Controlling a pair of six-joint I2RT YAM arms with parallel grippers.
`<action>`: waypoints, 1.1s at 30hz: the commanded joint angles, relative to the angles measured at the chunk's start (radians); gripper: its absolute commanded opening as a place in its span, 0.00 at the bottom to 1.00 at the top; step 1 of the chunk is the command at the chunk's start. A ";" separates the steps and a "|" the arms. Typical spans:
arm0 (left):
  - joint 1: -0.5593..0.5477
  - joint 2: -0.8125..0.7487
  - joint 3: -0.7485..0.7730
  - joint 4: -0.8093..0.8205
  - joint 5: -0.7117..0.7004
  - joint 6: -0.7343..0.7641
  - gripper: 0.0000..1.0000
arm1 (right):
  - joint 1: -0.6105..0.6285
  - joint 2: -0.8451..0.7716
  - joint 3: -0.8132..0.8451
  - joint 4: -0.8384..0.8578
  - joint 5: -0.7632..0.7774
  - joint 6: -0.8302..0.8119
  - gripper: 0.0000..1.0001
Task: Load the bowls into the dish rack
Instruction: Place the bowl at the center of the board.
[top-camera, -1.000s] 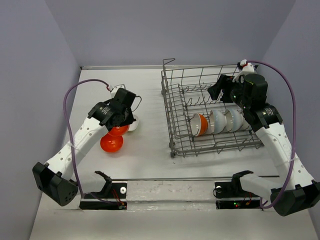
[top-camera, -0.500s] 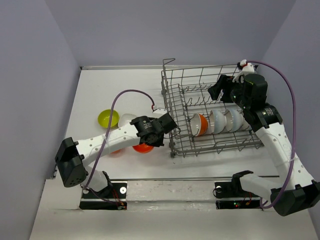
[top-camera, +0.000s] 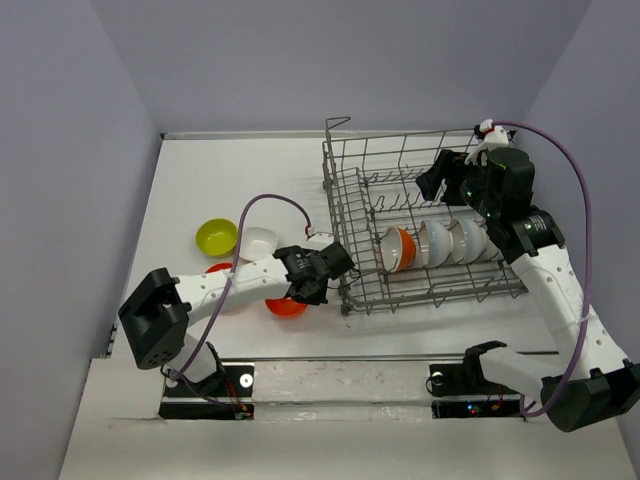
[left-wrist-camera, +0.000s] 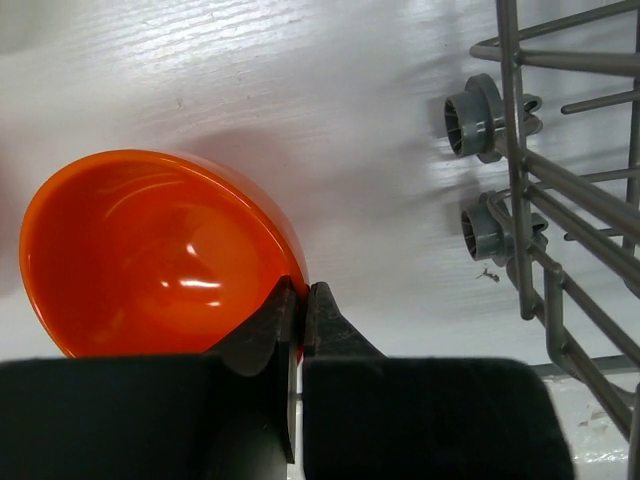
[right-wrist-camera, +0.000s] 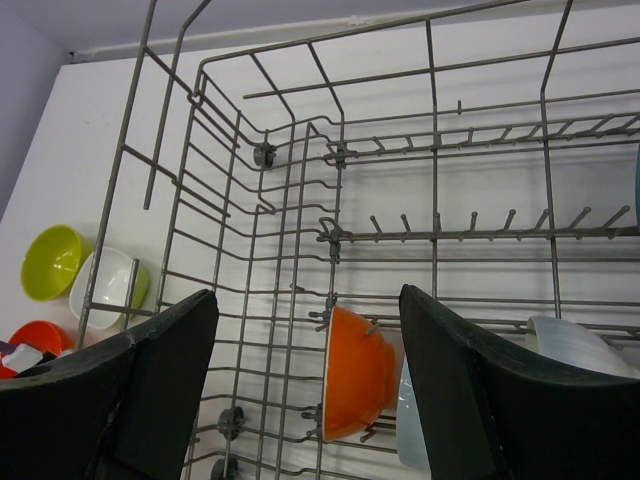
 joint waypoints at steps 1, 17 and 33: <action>-0.008 0.010 -0.016 0.061 -0.012 -0.001 0.08 | 0.009 -0.002 0.009 0.023 0.008 -0.011 0.79; -0.007 0.065 -0.033 0.108 0.003 0.012 0.36 | 0.009 -0.005 0.006 0.022 0.009 -0.012 0.78; -0.007 -0.064 0.053 -0.029 -0.087 -0.004 0.61 | 0.009 -0.008 0.005 0.023 0.009 -0.014 0.78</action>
